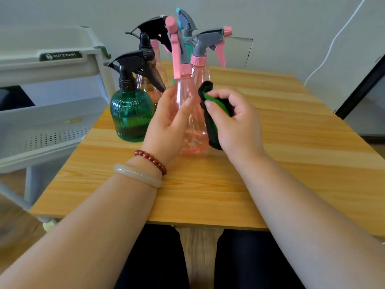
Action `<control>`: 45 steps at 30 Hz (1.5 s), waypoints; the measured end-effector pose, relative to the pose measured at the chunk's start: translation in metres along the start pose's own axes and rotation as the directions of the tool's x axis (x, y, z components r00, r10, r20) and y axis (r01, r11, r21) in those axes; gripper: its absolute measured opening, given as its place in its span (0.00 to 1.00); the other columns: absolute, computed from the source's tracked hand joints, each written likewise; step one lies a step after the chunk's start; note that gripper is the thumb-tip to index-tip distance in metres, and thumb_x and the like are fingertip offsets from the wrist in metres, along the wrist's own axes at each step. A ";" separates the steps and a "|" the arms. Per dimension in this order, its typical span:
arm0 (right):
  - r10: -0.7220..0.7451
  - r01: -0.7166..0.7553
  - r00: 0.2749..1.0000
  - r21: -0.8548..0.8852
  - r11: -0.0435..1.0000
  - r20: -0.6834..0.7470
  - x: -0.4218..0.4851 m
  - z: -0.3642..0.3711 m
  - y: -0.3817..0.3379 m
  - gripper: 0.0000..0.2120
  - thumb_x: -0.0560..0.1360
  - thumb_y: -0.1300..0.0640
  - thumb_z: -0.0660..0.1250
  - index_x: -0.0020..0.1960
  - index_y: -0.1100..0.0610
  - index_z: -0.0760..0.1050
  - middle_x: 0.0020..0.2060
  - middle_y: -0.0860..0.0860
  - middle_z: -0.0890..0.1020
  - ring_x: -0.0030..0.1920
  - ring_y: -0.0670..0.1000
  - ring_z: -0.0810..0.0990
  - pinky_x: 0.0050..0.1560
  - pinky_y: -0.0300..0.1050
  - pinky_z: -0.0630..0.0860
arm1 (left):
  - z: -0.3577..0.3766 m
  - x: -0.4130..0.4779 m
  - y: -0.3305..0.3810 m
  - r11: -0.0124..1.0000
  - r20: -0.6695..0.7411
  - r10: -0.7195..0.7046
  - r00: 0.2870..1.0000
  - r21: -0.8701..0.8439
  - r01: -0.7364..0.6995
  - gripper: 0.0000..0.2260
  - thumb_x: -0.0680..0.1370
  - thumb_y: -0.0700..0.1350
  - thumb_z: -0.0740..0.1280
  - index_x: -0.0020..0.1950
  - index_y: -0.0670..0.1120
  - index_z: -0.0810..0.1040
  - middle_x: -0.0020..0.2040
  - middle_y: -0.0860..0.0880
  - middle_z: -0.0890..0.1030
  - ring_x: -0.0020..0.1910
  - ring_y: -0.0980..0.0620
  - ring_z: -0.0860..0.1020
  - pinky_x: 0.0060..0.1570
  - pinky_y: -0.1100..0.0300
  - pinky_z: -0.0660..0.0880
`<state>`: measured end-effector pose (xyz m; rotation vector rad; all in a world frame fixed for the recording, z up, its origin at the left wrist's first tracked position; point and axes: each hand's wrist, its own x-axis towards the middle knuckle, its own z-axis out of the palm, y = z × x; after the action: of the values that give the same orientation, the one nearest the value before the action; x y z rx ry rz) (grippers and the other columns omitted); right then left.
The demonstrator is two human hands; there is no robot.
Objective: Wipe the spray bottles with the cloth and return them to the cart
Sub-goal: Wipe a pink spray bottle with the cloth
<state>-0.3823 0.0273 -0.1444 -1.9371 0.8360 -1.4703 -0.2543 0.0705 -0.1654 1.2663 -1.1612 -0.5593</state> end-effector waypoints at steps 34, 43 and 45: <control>-0.375 0.394 0.911 -0.092 0.914 0.172 -0.021 0.008 0.012 0.18 0.81 0.65 0.58 0.70 0.66 0.71 0.72 0.61 0.69 0.75 0.60 0.64 0.75 0.54 0.63 | 0.003 0.001 0.002 0.955 0.101 -0.074 0.992 -0.279 0.100 0.16 0.82 0.53 0.58 0.66 0.52 0.78 0.56 0.49 0.83 0.57 0.47 0.80 0.56 0.43 0.76; -0.313 0.331 0.937 -0.104 0.938 0.155 -0.023 0.006 0.013 0.18 0.82 0.65 0.57 0.70 0.65 0.70 0.73 0.60 0.68 0.76 0.59 0.62 0.75 0.48 0.62 | 0.007 -0.002 0.005 0.972 0.085 -0.030 0.996 -0.231 0.049 0.18 0.81 0.55 0.59 0.66 0.50 0.77 0.54 0.47 0.83 0.54 0.43 0.81 0.56 0.39 0.76; -0.325 0.342 0.934 -0.110 0.933 0.148 -0.021 0.010 0.013 0.18 0.82 0.63 0.57 0.70 0.64 0.71 0.73 0.58 0.68 0.76 0.58 0.62 0.75 0.49 0.62 | 0.006 -0.003 0.003 0.972 0.088 -0.005 0.996 -0.233 0.026 0.16 0.81 0.54 0.59 0.66 0.50 0.77 0.53 0.43 0.83 0.51 0.40 0.80 0.54 0.40 0.77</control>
<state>-0.3787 0.0357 -0.1698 -2.3393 0.5790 -1.4882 -0.2615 0.0709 -0.1642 1.0581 -1.1218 -0.7467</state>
